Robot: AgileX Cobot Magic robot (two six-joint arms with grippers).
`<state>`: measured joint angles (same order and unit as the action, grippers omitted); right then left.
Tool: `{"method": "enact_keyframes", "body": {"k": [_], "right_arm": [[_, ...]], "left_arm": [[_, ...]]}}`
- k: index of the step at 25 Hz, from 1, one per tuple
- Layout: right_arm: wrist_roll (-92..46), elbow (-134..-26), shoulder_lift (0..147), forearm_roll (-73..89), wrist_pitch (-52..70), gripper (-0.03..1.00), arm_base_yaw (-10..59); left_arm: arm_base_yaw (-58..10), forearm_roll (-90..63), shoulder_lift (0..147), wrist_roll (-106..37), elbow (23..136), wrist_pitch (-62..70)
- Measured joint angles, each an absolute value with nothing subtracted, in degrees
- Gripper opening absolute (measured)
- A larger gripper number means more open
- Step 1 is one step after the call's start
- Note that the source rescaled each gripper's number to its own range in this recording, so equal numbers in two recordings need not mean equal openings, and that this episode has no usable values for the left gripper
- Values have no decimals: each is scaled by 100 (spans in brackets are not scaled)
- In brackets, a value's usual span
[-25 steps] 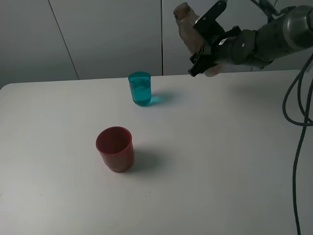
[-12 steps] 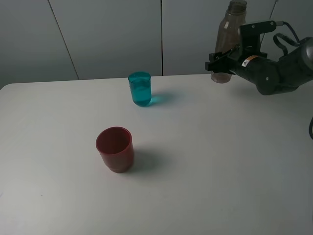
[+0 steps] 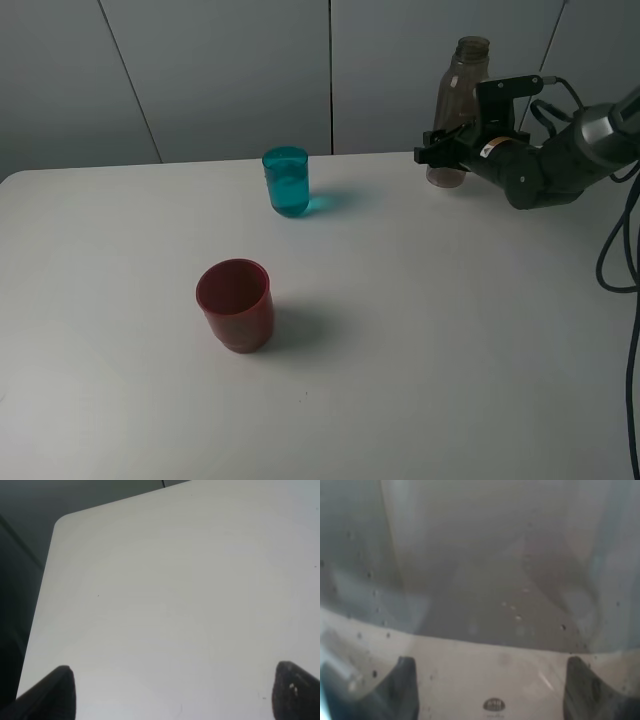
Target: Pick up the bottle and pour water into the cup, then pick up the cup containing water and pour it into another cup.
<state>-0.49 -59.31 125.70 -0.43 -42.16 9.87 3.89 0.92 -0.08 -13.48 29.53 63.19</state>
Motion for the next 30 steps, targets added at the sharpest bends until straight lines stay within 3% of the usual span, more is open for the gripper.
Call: {"method": "enact_keyframes", "body": {"k": [17, 18, 20, 22, 23, 25, 30], "right_arm": [[241, -5956, 12816, -142, -4131, 2, 987], [241, -5956, 12816, -174, -4119, 10, 987], [251, -5956, 12816, -216, -4119, 52, 987], [251, -5966, 12816, -216, -4119, 82, 987], [251, -5966, 12816, -227, -4119, 92, 987], [251, -5966, 12816, -235, -4119, 98, 987], [251, -5915, 12711, -285, -3820, 99, 987]], "left_arm": [[389, 92, -8, -1348, 2953, 6319], [389, 92, -8, -1348, 2953, 6319], [389, 92, -8, -1348, 2953, 6319], [389, 92, -8, -1348, 2953, 6319], [389, 92, -8, -1348, 2953, 6319], [389, 92, -8, -1348, 2953, 6319], [389, 92, -8, -1348, 2953, 6319]]}}
